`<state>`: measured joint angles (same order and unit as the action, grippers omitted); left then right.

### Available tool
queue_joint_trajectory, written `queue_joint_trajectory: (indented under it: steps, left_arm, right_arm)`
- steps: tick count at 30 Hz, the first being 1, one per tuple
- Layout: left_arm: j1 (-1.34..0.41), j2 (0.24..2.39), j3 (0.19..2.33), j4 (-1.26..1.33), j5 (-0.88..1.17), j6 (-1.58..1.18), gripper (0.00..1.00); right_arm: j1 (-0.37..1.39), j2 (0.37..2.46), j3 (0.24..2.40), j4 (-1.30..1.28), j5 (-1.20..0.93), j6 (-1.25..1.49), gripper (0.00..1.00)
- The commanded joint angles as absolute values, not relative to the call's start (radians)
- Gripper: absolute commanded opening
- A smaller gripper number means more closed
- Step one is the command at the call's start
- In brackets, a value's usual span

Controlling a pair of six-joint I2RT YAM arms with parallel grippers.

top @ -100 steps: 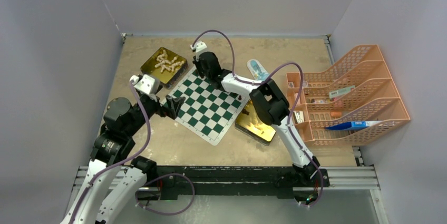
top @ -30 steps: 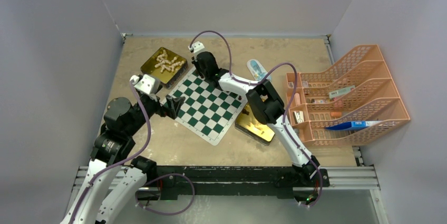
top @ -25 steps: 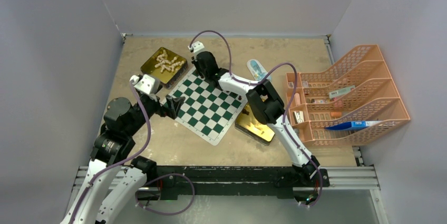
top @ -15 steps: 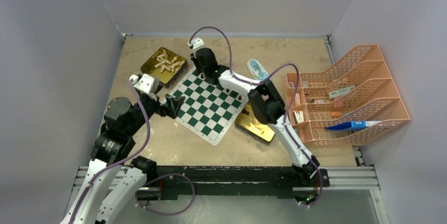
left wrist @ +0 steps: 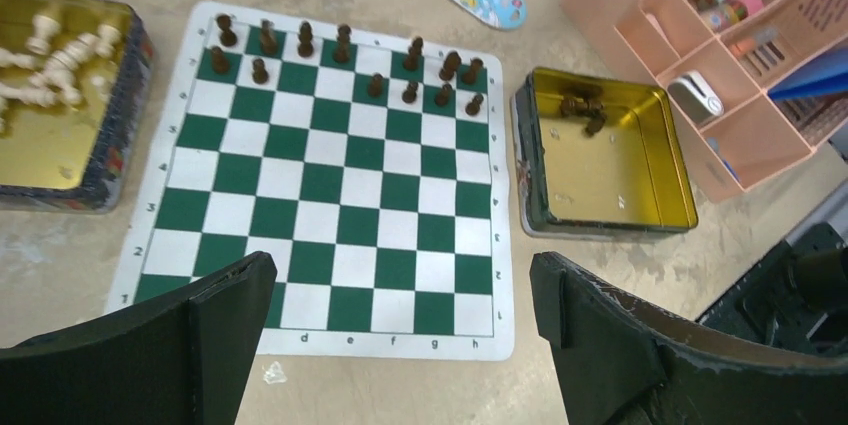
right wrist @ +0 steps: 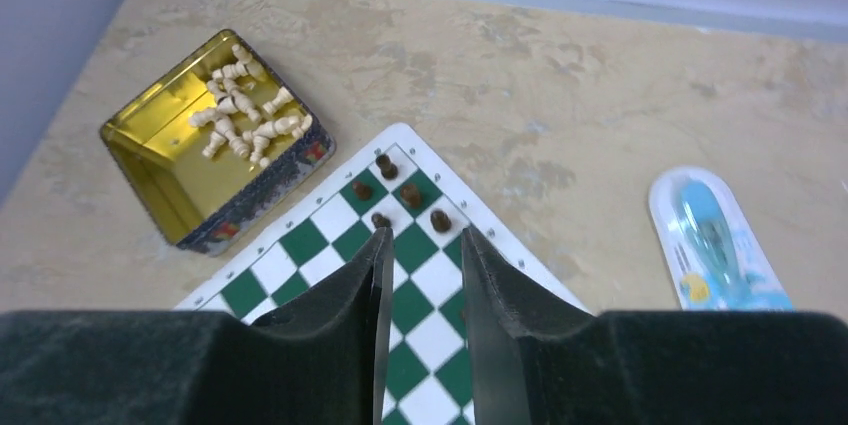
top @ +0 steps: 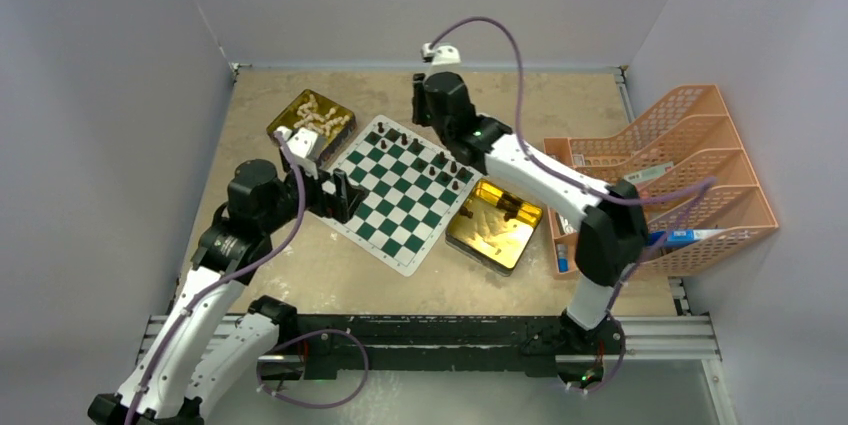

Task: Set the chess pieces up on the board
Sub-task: Pick up the chess piece from the storage box.

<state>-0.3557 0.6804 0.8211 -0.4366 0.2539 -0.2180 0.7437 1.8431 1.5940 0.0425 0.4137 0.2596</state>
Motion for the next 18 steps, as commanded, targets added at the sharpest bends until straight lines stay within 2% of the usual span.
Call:
queue_joint_trajectory:
  steps: [1,10,18]
  left_arm:
    - [-0.353,0.711,0.839,-0.426,0.345,-0.190,1.00]
    - [-0.353,0.666,0.777,-0.396,0.353,-0.165,0.93]
    - [-0.354,0.658,0.768,-0.384,0.365,-0.155,0.89]
  right_arm:
    - [0.738,1.675,1.447,-0.130,0.476,0.477,0.32]
    - [0.738,1.369,1.108,-0.353,0.528,0.811,0.28]
    - [0.694,1.159,0.793,-0.062,0.248,0.534,0.28]
